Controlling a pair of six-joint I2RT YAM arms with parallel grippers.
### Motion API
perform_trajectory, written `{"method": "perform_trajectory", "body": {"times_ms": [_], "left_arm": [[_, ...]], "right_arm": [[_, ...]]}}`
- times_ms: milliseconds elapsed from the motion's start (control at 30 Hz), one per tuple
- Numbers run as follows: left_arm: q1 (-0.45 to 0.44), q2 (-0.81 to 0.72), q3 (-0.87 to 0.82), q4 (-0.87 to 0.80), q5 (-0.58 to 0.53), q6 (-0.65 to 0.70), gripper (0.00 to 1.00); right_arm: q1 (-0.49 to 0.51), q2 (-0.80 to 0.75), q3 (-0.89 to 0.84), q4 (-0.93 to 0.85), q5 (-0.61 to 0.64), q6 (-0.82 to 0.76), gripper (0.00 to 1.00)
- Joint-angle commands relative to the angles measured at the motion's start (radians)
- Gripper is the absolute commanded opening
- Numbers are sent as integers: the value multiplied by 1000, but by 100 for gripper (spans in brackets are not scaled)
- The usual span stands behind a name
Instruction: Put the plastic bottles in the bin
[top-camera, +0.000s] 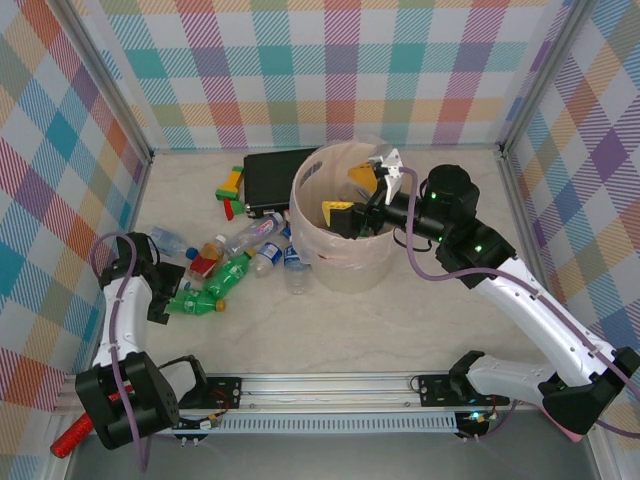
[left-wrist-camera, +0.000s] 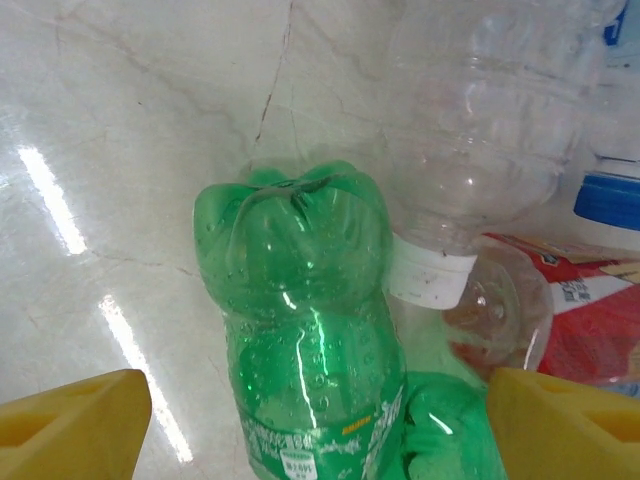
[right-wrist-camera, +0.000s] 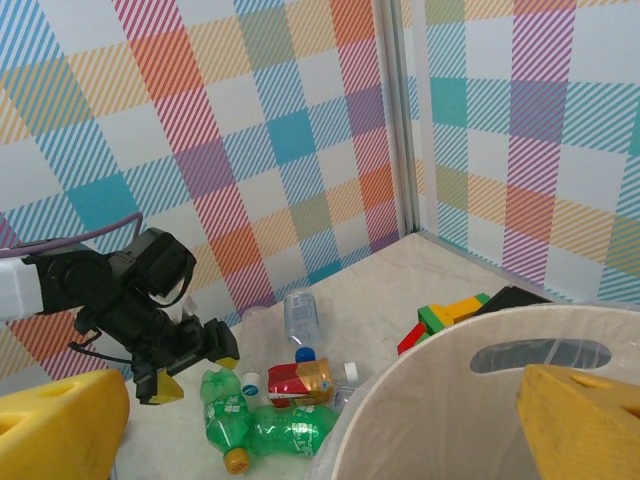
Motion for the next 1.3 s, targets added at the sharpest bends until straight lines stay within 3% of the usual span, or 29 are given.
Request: {"method": "perform_trajectory", "body": {"times_ms": [0, 333, 467, 1000, 1167, 1267], "left_arm": [[17, 22, -24, 43, 19, -4, 85], [25, 50, -89, 74, 7, -5, 80], [29, 49, -115, 99, 6, -5, 70], [44, 140, -171, 231, 3, 5, 72], [46, 115, -181, 230, 0, 3, 59], [46, 47, -165, 188, -8, 4, 58]], "right_arm": [[5, -5, -11, 43, -10, 2, 99], [4, 14, -8, 46, -1, 5, 99], [5, 10, -10, 50, 9, 8, 99], [4, 7, -13, 56, 5, 17, 99], [5, 9, -13, 55, 3, 19, 99], [5, 9, -15, 58, 4, 21, 99]]}}
